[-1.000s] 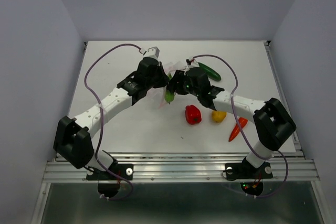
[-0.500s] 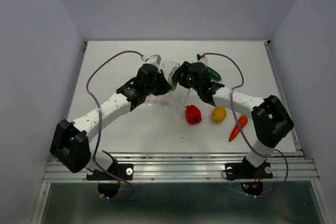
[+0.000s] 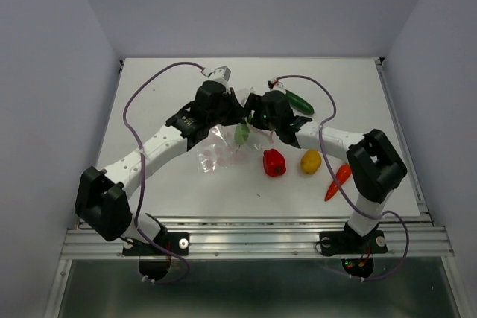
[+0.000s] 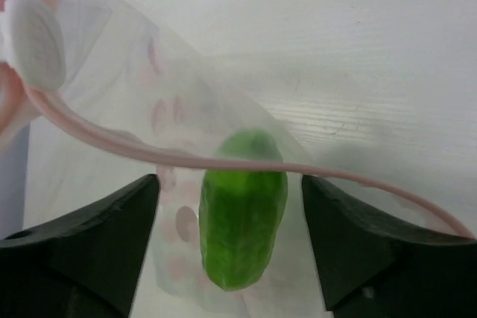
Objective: Place the food in the zip-top bag and seal the zipper
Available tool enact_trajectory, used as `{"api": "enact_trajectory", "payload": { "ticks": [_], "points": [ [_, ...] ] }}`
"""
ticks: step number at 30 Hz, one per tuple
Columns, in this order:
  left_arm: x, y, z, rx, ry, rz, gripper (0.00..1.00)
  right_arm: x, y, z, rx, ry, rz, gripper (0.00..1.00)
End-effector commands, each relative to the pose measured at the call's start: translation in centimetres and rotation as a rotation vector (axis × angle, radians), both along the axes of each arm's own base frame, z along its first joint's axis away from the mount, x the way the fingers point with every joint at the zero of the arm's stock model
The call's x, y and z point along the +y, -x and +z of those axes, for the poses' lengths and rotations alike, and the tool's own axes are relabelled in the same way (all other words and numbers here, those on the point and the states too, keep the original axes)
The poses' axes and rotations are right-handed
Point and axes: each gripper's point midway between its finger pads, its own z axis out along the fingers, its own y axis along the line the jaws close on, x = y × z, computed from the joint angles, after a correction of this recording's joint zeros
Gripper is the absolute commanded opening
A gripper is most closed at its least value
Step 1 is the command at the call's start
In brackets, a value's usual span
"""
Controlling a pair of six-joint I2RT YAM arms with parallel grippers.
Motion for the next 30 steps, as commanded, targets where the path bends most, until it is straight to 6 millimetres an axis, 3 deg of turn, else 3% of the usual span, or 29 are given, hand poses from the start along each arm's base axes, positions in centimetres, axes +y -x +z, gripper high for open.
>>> {"api": "enact_trajectory", "payload": {
  "ticks": [1,2,3,4,11,16,21,25,28,30],
  "points": [
    [-0.4,-1.3,2.7,-0.054,0.046,0.020,0.00,-0.4,-0.3,3.1,-0.068,0.078,0.062,0.95],
    [-0.4,-1.4,2.6,-0.050,0.048,0.029,0.00,-0.6,-0.2,3.3,-0.065,0.095,0.067,1.00],
    [-0.2,-1.5,2.3,-0.044,0.044,0.041,0.00,-0.6,-0.2,4.7,-0.091,0.106,0.078,1.00],
    [-0.1,-1.5,2.1,-0.043,0.043,0.044,0.00,-1.1,0.4,4.2,-0.058,0.137,0.088,1.00],
    [0.9,-2.0,1.5,-0.039,0.024,0.086,0.00,-1.5,2.4,9.8,-0.122,0.123,0.164,1.00],
    [1.6,-2.2,1.1,-0.038,0.001,0.097,0.00,-2.0,3.3,12.2,-0.168,0.110,0.199,1.00],
    [2.0,-2.9,0.1,-0.024,-0.029,0.099,0.00,-2.2,4.7,17.2,-0.299,0.073,0.322,1.00],
    [1.8,-3.4,-0.1,-0.028,-0.041,0.087,0.00,-1.1,6.7,21.3,-0.412,0.029,0.476,1.00],
    [1.5,-3.6,-0.2,-0.029,-0.045,0.080,0.00,-0.2,7.9,23.3,-0.449,-0.017,0.559,1.00],
    [1.4,-3.8,-0.1,-0.032,-0.044,0.076,0.00,0.3,7.8,23.6,-0.451,-0.036,0.572,1.00]
  ]
}}
